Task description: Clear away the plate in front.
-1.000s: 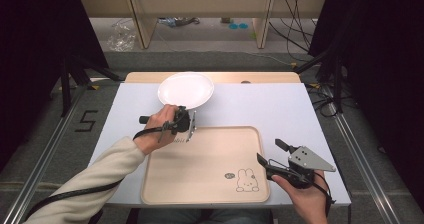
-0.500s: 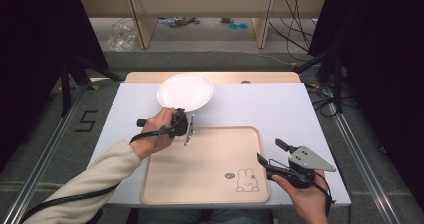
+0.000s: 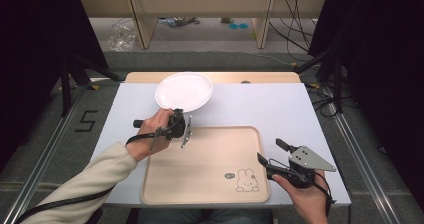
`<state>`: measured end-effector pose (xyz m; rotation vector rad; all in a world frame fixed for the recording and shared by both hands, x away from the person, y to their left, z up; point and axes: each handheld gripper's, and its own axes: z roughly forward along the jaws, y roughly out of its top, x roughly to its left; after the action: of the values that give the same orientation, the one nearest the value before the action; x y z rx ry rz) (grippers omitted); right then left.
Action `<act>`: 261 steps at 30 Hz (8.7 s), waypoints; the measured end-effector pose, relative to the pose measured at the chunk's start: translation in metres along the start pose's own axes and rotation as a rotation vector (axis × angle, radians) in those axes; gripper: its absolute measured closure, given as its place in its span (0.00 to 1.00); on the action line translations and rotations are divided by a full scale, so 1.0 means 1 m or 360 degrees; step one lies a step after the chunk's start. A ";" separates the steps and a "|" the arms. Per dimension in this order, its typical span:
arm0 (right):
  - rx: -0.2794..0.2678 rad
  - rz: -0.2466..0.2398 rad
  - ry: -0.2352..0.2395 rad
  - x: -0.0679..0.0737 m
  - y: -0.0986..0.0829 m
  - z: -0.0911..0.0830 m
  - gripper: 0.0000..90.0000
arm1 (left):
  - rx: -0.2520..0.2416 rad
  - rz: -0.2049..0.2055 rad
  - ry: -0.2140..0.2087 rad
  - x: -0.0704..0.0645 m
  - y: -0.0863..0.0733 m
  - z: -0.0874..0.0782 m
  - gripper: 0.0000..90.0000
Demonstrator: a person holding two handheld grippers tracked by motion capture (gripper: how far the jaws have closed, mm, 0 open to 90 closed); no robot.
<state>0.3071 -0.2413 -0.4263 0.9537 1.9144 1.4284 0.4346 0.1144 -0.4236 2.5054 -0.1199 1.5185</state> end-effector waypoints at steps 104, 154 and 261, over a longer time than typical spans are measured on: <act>0.0010 0.0000 -0.0024 -0.001 0.000 -0.002 0.27 | -0.0145 0.0048 0.0034 -0.020 0.007 -0.081 0.97; 0.0031 0.0000 -0.0034 -0.002 -0.001 -0.001 0.28 | -0.0260 0.0078 -0.0041 -0.039 0.021 -0.113 0.96; 0.0061 -0.0010 -0.0040 -0.002 -0.001 -0.002 0.26 | -0.0706 -0.0398 -0.0827 -0.071 0.026 -0.102 0.65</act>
<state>0.3065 -0.2438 -0.4271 0.9777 1.9313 1.3746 0.3086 0.1084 -0.4370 2.3679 -0.1888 0.6362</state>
